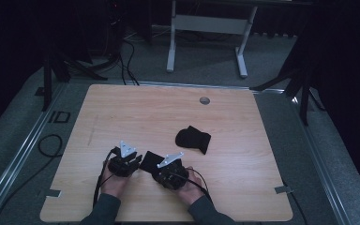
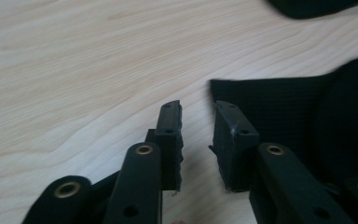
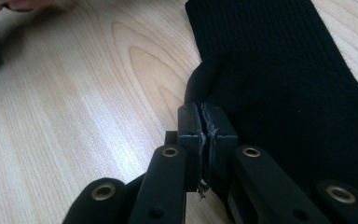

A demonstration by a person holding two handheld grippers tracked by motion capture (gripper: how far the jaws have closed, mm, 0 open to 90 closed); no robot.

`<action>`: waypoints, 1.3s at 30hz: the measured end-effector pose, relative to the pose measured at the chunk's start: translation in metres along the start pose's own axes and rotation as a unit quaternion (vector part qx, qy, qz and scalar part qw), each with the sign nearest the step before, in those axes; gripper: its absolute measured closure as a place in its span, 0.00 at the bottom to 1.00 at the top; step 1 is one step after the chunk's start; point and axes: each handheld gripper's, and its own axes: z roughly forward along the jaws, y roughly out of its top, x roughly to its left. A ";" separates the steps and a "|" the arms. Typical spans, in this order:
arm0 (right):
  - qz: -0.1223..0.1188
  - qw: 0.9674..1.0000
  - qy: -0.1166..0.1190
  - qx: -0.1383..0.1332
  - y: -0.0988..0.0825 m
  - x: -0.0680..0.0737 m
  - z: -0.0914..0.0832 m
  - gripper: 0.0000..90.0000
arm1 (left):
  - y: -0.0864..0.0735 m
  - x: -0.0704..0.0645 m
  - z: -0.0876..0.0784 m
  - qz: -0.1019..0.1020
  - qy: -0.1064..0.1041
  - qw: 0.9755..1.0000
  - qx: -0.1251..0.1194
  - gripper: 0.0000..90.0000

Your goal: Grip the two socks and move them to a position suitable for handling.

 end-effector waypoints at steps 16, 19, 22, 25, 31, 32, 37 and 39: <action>0.007 1.000 -0.007 -0.009 -0.003 0.003 0.000 0.97 | -0.002 -0.020 0.010 0.039 -0.015 0.999 0.027 1.00; 0.019 1.000 0.008 -0.012 -0.004 0.000 -0.001 0.97 | -0.002 -0.019 0.011 0.038 -0.017 0.999 0.029 1.00; 0.022 0.999 0.010 -0.022 -0.005 0.001 -0.006 0.97 | -0.002 -0.019 0.011 0.038 -0.019 0.999 0.030 1.00; 0.023 0.999 0.011 -0.043 -0.004 0.003 -0.017 0.97 | -0.002 -0.019 0.011 0.039 -0.017 0.999 0.029 1.00; 0.033 0.996 0.007 -0.087 -0.006 -0.003 -0.047 0.97 | -0.002 -0.020 0.011 0.041 -0.016 0.999 0.028 1.00; 0.033 0.996 0.007 -0.087 -0.006 -0.003 -0.047 0.97 | -0.002 -0.020 0.011 0.041 -0.016 0.999 0.028 1.00; 0.068 0.990 -0.006 -0.126 -0.018 -0.017 -0.077 0.97 | -0.002 -0.018 0.012 0.043 -0.017 0.999 0.028 1.00; 0.079 0.988 -0.015 -0.135 -0.024 -0.022 -0.086 0.97 | -0.002 -0.018 0.012 0.040 -0.017 0.999 0.027 1.00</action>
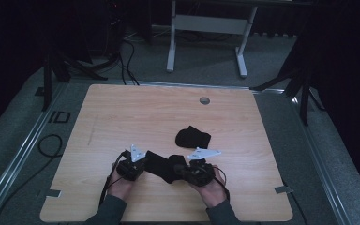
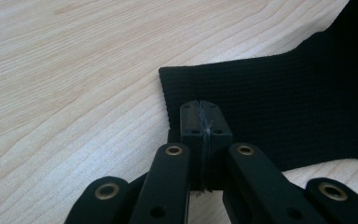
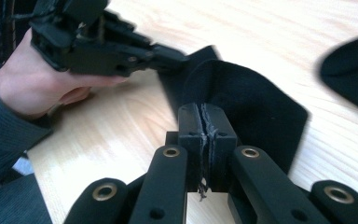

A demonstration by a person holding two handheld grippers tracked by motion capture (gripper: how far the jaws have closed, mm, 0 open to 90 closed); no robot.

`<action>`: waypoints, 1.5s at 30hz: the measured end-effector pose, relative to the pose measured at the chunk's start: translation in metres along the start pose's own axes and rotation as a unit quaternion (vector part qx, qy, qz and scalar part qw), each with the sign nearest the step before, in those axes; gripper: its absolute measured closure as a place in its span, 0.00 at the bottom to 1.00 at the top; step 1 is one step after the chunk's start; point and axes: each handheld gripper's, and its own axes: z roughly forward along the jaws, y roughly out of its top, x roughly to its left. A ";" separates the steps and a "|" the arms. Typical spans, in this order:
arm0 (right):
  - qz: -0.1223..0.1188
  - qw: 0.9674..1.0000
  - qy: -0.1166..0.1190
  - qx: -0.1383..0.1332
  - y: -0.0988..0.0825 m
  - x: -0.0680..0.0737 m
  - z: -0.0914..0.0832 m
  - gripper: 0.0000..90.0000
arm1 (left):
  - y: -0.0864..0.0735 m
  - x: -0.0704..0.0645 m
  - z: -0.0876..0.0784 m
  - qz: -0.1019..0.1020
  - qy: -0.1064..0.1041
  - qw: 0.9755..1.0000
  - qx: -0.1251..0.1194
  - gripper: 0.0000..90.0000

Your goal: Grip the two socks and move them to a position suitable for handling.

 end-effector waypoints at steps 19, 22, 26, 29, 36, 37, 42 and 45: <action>0.066 0.994 -0.083 -0.022 -0.038 -0.052 -0.079 0.93 | 0.000 0.002 0.000 0.001 -0.006 1.000 -0.001 1.00; 0.066 0.993 -0.090 -0.029 -0.038 -0.055 -0.086 0.92 | 0.000 0.002 0.001 0.001 -0.007 1.000 -0.001 1.00; 0.061 0.993 -0.093 -0.032 -0.032 -0.059 -0.088 0.90 | 0.000 0.002 0.001 0.002 -0.008 1.000 -0.003 0.99; 0.051 0.994 -0.093 -0.035 -0.025 -0.059 -0.086 0.89 | 0.000 0.002 0.001 0.004 -0.011 1.000 -0.004 0.96; 0.032 0.995 -0.089 -0.036 -0.005 -0.061 -0.068 0.88 | 0.001 0.004 -0.003 -0.008 -0.050 0.998 -0.024 0.85; 0.029 0.995 -0.088 -0.034 -0.002 -0.061 -0.064 0.88 | 0.001 0.005 -0.004 -0.008 -0.050 0.998 -0.024 0.84; 0.009 0.996 -0.089 -0.020 0.011 -0.060 -0.046 0.88 | 0.001 0.009 -0.007 -0.014 -0.048 0.998 -0.025 0.81; 0.003 0.996 -0.089 -0.014 0.017 -0.060 -0.037 0.89 | 0.001 0.013 -0.009 -0.016 -0.044 0.999 -0.026 0.80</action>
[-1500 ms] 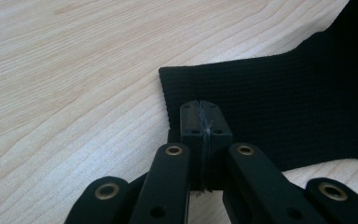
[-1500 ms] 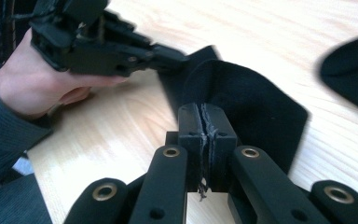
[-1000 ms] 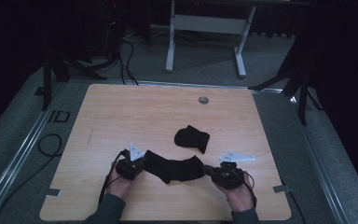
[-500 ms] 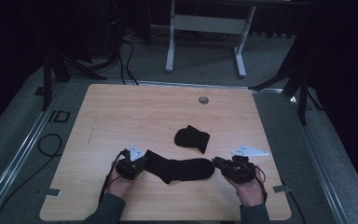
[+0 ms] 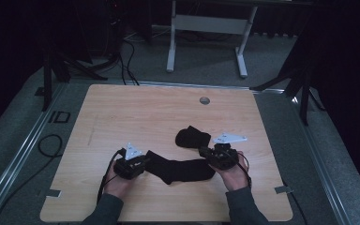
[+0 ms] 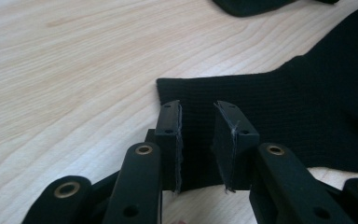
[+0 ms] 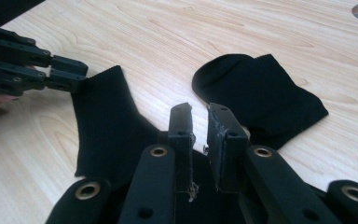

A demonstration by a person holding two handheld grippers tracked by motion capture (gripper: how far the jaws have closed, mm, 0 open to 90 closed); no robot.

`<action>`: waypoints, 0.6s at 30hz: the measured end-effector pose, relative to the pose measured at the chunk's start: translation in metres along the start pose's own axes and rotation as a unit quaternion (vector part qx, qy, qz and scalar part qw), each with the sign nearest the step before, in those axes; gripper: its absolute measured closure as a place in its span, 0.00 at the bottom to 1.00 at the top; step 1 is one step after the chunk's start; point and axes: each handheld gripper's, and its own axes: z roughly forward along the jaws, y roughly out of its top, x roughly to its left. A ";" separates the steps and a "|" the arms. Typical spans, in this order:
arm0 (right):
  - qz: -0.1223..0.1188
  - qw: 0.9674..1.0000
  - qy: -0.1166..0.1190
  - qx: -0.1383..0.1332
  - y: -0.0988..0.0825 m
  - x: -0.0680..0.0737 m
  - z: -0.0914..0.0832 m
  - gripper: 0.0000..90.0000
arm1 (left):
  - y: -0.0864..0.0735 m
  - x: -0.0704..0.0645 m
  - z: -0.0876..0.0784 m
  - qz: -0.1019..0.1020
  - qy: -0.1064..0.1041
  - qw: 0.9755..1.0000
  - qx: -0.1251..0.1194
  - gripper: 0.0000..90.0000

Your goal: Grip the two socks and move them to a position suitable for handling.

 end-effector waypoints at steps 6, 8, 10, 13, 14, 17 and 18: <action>-0.014 1.000 0.001 0.009 0.008 0.001 0.015 0.89 | 0.000 0.007 -0.003 -0.013 0.010 1.000 -0.003 0.80; -0.017 1.000 0.001 0.014 0.009 0.001 0.020 0.89 | 0.000 0.009 -0.004 -0.016 0.012 1.000 -0.002 0.80; -0.018 1.000 0.002 0.017 0.010 0.002 0.024 0.89 | 0.000 0.011 -0.004 -0.019 0.014 1.000 -0.003 0.80; -0.021 1.000 0.004 0.020 0.012 0.003 0.029 0.89 | 0.000 0.012 -0.004 -0.024 0.014 1.000 -0.004 0.80; -0.022 1.000 0.004 0.022 0.012 0.003 0.030 0.89 | 0.000 0.012 -0.004 -0.023 0.015 1.000 -0.003 0.80; -0.025 0.999 0.004 0.026 0.014 0.003 0.033 0.89 | 0.000 0.012 -0.003 -0.023 0.016 1.000 0.000 0.80; -0.026 0.999 0.003 0.027 0.014 0.003 0.035 0.89 | 0.000 0.012 -0.004 -0.023 0.016 1.000 -0.001 0.80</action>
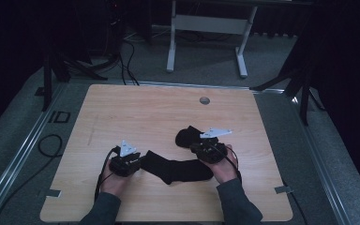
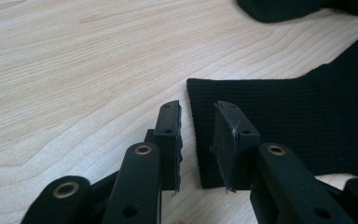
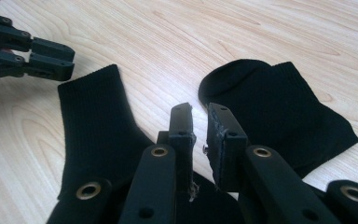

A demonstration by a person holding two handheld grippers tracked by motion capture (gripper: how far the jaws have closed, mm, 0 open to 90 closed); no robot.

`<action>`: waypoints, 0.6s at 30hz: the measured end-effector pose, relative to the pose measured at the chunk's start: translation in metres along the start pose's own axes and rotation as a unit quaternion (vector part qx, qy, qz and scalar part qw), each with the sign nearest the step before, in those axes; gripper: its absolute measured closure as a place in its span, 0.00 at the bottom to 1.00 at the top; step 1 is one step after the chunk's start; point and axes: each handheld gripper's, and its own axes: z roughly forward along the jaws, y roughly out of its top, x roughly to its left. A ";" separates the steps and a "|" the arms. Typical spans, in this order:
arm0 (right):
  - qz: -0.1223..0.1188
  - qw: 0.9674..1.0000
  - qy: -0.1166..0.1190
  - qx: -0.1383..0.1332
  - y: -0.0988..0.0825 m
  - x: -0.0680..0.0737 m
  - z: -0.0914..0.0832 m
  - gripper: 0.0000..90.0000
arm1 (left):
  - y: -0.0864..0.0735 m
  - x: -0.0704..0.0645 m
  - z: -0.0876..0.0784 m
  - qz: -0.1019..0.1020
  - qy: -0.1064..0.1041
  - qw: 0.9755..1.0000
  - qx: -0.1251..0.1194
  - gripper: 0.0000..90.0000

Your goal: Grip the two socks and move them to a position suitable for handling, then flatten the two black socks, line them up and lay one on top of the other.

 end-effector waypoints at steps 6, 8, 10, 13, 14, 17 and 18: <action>-0.007 1.000 -0.003 0.016 0.005 -0.002 0.012 0.89 | 0.000 0.000 0.000 0.000 0.001 1.000 0.000 0.80; -0.011 1.000 -0.005 0.023 0.007 -0.003 0.017 0.89 | 0.000 0.000 0.001 -0.002 0.001 1.000 0.000 0.80; -0.015 0.999 -0.007 0.029 0.009 -0.005 0.023 0.89 | 0.000 0.000 0.001 -0.001 0.001 1.000 0.002 0.80; -0.017 0.999 -0.010 0.042 0.013 -0.007 0.031 0.89 | 0.000 0.000 0.001 -0.001 0.001 1.000 0.002 0.80; -0.021 0.998 -0.013 0.051 0.015 -0.008 0.037 0.89 | 0.000 0.000 0.001 -0.002 0.001 1.000 0.002 0.80; -0.026 0.998 -0.014 0.058 0.018 -0.008 0.043 0.89 | 0.000 0.000 0.000 -0.002 0.002 1.000 0.003 0.80; -0.030 0.997 -0.015 0.065 0.020 -0.008 0.048 0.89 | 0.000 0.000 0.000 -0.002 0.002 1.000 0.003 0.80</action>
